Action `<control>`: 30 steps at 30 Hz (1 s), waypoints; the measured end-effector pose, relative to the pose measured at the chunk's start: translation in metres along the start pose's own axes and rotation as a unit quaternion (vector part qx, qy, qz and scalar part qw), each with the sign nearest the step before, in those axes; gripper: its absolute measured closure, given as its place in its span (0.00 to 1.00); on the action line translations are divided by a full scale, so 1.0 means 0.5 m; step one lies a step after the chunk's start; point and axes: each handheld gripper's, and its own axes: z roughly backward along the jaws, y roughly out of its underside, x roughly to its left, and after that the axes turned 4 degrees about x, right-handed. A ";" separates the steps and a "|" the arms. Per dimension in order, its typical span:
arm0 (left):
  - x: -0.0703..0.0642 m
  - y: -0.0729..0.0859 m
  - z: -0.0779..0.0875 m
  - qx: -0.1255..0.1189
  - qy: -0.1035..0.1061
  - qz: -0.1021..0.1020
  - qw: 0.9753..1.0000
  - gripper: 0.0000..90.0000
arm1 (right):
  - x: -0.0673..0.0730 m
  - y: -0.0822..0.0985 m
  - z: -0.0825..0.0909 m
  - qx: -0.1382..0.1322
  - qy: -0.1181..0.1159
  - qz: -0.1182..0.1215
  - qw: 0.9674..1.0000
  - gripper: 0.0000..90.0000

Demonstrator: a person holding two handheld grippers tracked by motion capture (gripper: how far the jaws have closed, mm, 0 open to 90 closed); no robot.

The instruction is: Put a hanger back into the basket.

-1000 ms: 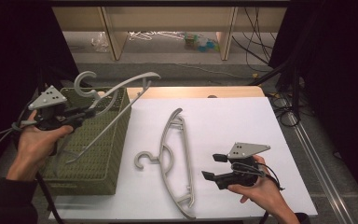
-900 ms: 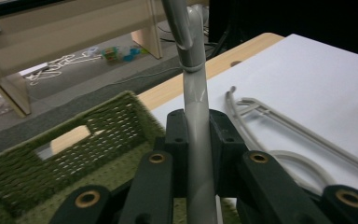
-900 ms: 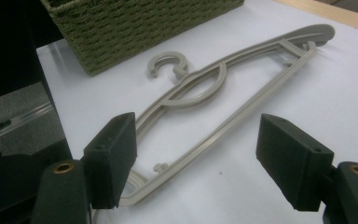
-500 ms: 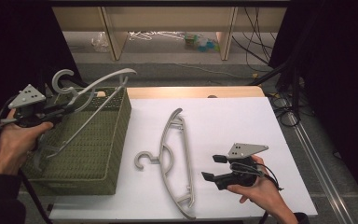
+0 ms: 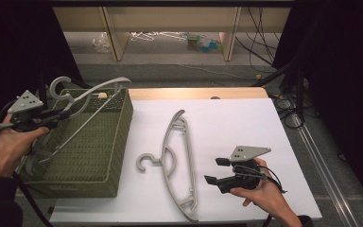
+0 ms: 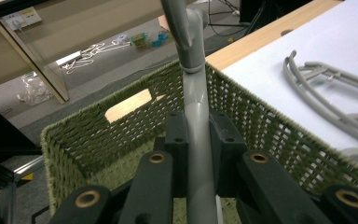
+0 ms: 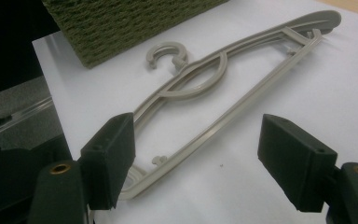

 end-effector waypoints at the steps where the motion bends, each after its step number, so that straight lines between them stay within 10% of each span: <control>1: 0.003 0.006 0.001 0.000 0.000 0.004 1.000 0.88 | 0.000 0.000 0.000 0.000 0.000 0.000 1.000 0.32; 30: 0.022 0.081 -0.049 0.075 0.012 0.012 0.997 0.87 | -0.001 0.004 -0.005 0.010 -0.004 0.000 1.000 0.32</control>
